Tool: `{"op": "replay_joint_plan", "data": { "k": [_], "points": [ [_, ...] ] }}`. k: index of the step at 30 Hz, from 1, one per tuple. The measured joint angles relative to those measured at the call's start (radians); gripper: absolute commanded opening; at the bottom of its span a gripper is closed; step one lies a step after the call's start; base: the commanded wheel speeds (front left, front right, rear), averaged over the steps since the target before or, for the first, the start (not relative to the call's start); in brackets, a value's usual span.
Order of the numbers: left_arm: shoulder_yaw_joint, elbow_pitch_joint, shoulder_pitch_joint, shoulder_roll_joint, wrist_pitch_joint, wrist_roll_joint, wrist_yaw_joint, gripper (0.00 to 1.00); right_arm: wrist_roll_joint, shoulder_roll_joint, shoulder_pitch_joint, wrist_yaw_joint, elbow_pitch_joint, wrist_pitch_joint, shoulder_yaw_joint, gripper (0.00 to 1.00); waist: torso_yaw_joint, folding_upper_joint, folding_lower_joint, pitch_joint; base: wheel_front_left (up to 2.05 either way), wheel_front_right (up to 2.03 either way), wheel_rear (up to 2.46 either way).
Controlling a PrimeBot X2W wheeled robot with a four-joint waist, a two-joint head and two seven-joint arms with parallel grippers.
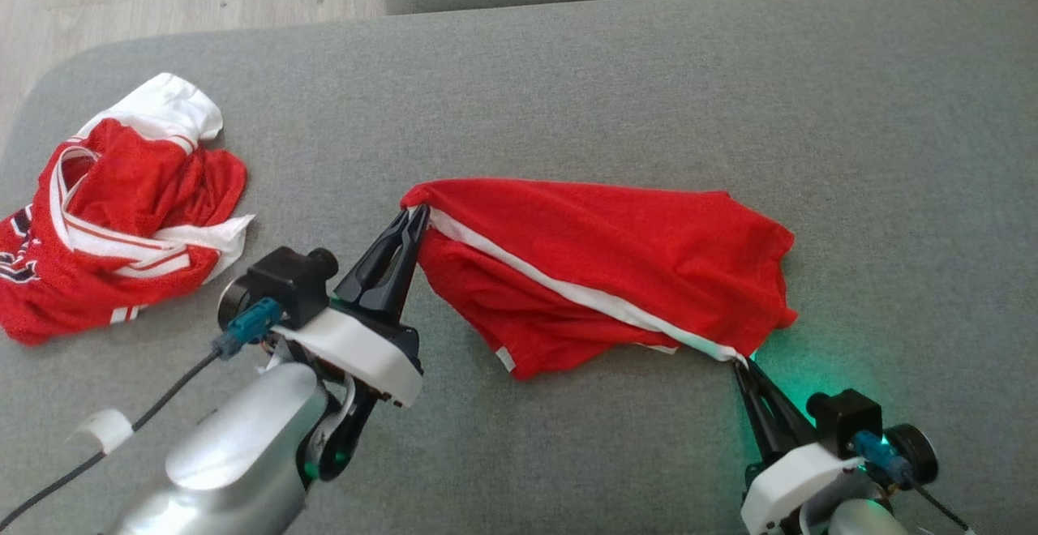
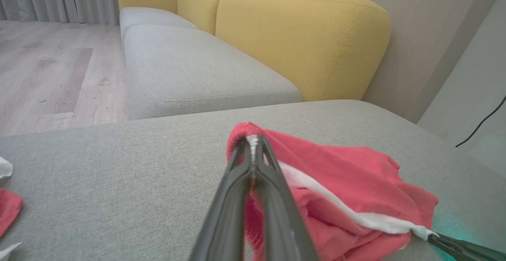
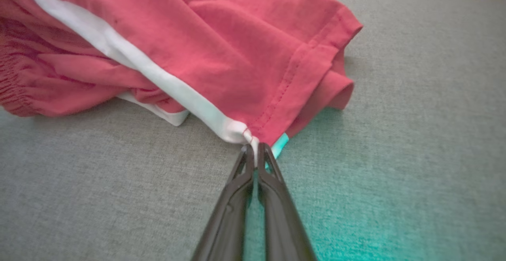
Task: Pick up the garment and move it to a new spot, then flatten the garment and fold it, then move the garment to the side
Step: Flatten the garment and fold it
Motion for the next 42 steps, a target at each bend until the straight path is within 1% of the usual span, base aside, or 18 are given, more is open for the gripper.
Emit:
{"op": "replay_joint_plan", "data": {
  "k": [3,5,9,10,14,16,18,20,23,25,27,28,29,32,34,36,38,42],
  "points": [
    [0.0,-0.002,-0.001,0.004,-0.001,0.0,0.0,0.0,-0.001,0.0,0.0,0.0,-0.02,0.0,-0.006,0.0,-0.002,0.0,0.0,-0.008,0.0,0.0,0.0],
    [0.001,-0.01,-0.001,0.006,-0.002,0.004,0.0,0.0,-0.014,-0.001,0.003,0.0,-0.068,0.0,-0.03,0.0,-0.005,0.0,0.0,-0.018,0.0,0.0,0.0],
    [0.013,-0.053,-0.005,0.021,-0.019,0.061,0.002,0.0,-0.038,0.001,0.012,0.0,-0.241,0.0,-0.116,0.0,-0.016,0.0,0.0,-0.042,0.0,0.0,0.0],
    [0.013,-0.053,-0.005,0.021,-0.019,0.061,0.002,0.0,-0.038,0.001,0.012,0.0,-0.241,0.0,-0.116,0.0,-0.016,0.0,0.0,-0.042,0.0,0.0,0.0],
    [0.04,-0.149,-0.033,0.05,-0.028,0.135,0.011,0.0,-0.047,0.003,0.017,0.0,-0.424,0.0,-0.195,0.0,-0.042,0.0,-0.0001,-0.061,0.0,0.0,0.0],
    [0.052,-0.204,-0.065,0.062,-0.029,0.184,0.011,0.0,-0.061,-0.011,-0.007,0.0,-0.484,0.0,-0.207,0.0,-0.057,0.0,-0.0001,-0.065,0.0,0.0,0.0],
    [0.071,-0.246,-0.115,0.07,-0.029,0.222,0.01,0.0,-0.082,-0.036,-0.075,0.0,-0.519,0.0,-0.208,0.0,-0.072,0.0,-0.0001,-0.063,0.0,0.0,0.0],
    [0.085,-0.268,-0.18,0.075,-0.035,0.24,-0.001,0.0,-0.08,-0.051,-0.189,0.0,-0.523,0.0,-0.215,0.0,-0.081,0.0,-0.0002,-0.049,0.0,0.0,0.0],
    [0.085,-0.248,-0.297,0.076,-0.007,0.264,-0.036,0.0,-0.07,-0.093,-0.404,0.0,-0.45,0.0,-0.203,0.0,-0.091,0.0,0.0,-0.015,0.0,0.0,0.0],
    [0.086,-0.192,-0.377,0.07,-0.001,0.293,-0.036,0.0,-0.071,-0.125,-0.532,0.0,-0.387,-0.001,-0.188,0.0,-0.095,0.0,0.0,0.014,0.0,0.0,0.0],
    [0.089,-0.111,-0.457,0.04,-0.003,0.317,-0.049,0.0,-0.08,-0.154,-0.638,0.0,-0.321,-0.002,-0.179,0.0,-0.098,0.0,0.0002,0.046,0.0,0.0,0.0],
    [0.09,-0.025,-0.531,-0.007,-0.016,0.342,-0.065,0.0,-0.088,-0.171,-0.725,0.0,-0.271,-0.002,-0.184,0.0,-0.101,0.0,0.0002,0.079,0.0,0.0,0.0],
    [0.09,0.015,-0.567,-0.035,-0.024,0.357,-0.074,0.0,-0.098,-0.177,-0.763,0.0,-0.258,-0.002,-0.193,0.0,-0.102,0.0,0.0003,0.095,0.0,0.0,0.0],
    [0.126,0.1,-0.669,-0.118,-0.036,0.407,-0.076,0.0,-0.13,-0.197,-0.862,0.0,-0.268,-0.002,-0.231,0.0,-0.109,0.0,0.0004,0.141,0.0,0.0,0.0],
    [0.182,0.083,-0.733,-0.154,-0.036,0.452,-0.077,0.0,-0.15,-0.209,-0.908,0.0,-0.309,-0.002,-0.253,0.0,-0.116,0.0,0.0003,0.17,0.0,0.0,0.0],
    [0.23,0.05,-0.782,-0.171,-0.038,0.493,-0.09,0.0,-0.162,-0.218,-0.926,0.0,-0.357,-0.003,-0.259,0.0,-0.124,0.0,0.0002,0.195,0.0,0.0,0.0],
    [0.257,0.025,-0.791,-0.171,-0.04,0.531,-0.119,0.0,-0.172,-0.22,-0.914,0.0,-0.397,-0.003,-0.259,0.0,-0.133,0.0,0.0002,0.219,0.0,0.0,0.0],
    [0.258,-0.002,-0.678,-0.141,-0.041,0.605,-0.159,0.0,-0.176,-0.21,-0.801,0.0,-0.462,-0.003,-0.243,0.0,-0.147,0.0,0.0002,0.263,0.0,0.0,0.0]
  ]
}}
